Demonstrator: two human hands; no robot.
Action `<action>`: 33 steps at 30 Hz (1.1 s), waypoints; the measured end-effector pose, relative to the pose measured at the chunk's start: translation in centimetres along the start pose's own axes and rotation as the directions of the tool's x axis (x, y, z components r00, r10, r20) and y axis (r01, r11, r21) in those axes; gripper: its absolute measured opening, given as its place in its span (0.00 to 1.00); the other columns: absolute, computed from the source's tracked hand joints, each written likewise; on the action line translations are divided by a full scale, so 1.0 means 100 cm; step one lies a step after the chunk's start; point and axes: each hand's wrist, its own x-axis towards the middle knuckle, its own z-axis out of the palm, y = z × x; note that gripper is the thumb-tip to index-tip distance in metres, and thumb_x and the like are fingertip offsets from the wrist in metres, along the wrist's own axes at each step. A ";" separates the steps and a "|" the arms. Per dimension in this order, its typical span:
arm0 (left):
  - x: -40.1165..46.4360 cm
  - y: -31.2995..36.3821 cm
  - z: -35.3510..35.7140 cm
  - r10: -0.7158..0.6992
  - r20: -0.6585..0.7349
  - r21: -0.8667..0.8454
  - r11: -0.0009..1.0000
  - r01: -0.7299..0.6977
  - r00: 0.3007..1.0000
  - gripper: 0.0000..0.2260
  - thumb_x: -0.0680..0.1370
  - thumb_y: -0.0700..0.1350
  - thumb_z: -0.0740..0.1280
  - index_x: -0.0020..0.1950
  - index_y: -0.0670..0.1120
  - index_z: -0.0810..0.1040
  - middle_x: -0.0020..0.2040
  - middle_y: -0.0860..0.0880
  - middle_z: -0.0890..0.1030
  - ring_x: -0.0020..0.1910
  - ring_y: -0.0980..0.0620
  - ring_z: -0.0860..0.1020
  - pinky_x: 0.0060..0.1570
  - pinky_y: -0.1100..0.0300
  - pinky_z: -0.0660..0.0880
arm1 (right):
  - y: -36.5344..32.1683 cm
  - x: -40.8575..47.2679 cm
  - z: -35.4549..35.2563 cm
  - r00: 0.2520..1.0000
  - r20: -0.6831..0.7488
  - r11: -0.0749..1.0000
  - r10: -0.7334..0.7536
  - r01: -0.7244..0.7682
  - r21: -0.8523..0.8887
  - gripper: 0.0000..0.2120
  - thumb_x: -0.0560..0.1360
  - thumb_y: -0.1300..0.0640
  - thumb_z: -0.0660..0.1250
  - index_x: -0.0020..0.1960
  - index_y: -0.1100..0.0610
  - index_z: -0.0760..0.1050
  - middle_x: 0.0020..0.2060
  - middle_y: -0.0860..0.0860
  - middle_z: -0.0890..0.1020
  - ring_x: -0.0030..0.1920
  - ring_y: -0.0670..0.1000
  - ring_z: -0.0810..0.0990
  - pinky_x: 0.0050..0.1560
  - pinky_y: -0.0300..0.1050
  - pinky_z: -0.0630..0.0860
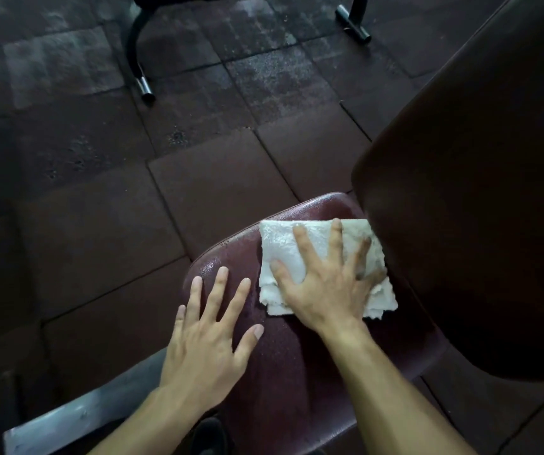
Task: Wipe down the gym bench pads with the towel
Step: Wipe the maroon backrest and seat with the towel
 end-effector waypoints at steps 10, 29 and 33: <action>0.036 -0.018 -0.034 0.073 0.101 0.046 0.996 -0.078 0.992 0.43 0.70 0.77 0.48 0.80 0.60 0.43 0.81 0.54 0.41 0.80 0.45 0.44 0.75 0.41 0.55 | 0.005 0.008 -0.013 0.998 0.061 1.000 -0.025 0.026 -0.009 0.38 0.72 0.20 0.46 0.78 0.29 0.37 0.81 0.48 0.35 0.77 0.65 0.27 0.69 0.81 0.38; 0.037 -0.026 -0.021 0.131 -0.016 0.003 0.991 -0.131 0.991 0.43 0.71 0.79 0.50 0.80 0.57 0.54 0.81 0.53 0.54 0.79 0.44 0.54 0.68 0.42 0.70 | -0.017 0.084 -0.022 0.951 0.073 0.939 -0.302 0.310 -0.146 0.35 0.74 0.22 0.48 0.77 0.34 0.58 0.82 0.49 0.55 0.80 0.67 0.42 0.70 0.82 0.42; 0.035 -0.027 -0.021 0.130 -0.014 -0.004 0.992 -0.130 0.991 0.43 0.71 0.79 0.50 0.81 0.58 0.53 0.81 0.54 0.53 0.79 0.45 0.52 0.70 0.44 0.67 | -0.014 0.079 -0.020 0.933 0.019 0.921 -0.360 0.358 -0.154 0.33 0.75 0.23 0.48 0.75 0.35 0.62 0.79 0.49 0.61 0.80 0.66 0.47 0.69 0.82 0.45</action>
